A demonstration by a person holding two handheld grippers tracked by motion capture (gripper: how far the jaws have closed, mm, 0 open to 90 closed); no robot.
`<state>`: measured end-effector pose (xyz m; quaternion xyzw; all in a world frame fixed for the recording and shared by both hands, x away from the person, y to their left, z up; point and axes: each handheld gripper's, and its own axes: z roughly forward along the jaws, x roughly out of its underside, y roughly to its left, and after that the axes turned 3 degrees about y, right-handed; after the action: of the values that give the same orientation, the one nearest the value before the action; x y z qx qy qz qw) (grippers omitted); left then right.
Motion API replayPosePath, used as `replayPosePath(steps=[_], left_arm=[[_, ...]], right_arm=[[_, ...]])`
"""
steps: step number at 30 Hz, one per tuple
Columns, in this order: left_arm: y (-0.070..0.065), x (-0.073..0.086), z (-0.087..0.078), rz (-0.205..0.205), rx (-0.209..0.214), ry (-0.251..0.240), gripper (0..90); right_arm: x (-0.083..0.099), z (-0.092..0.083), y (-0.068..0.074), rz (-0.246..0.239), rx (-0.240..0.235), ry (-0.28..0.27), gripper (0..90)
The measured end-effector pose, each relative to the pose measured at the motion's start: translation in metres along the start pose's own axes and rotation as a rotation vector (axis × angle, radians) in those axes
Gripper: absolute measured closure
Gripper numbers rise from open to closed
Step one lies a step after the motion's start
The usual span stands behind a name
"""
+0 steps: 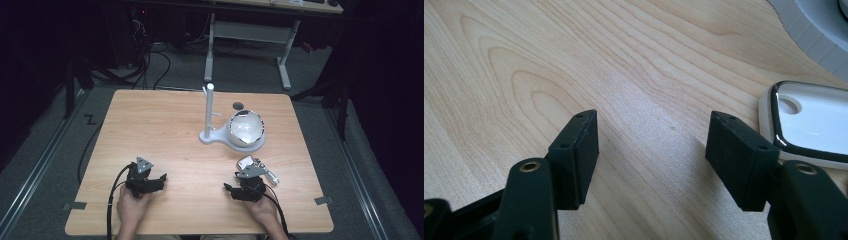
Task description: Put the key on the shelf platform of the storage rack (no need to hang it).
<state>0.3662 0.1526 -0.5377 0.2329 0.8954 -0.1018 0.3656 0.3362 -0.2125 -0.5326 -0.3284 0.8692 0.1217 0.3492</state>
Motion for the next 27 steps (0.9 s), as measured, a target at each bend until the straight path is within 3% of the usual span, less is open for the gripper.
replayPosePath(steps=[27], left_arm=[[0.0001, -0.0001, 0.0000, 0.002, 0.005, -0.001, 22.4]], right_arm=[[0.0001, -0.0002, -0.0002, 0.014, 0.016, -0.004, 41.5]])
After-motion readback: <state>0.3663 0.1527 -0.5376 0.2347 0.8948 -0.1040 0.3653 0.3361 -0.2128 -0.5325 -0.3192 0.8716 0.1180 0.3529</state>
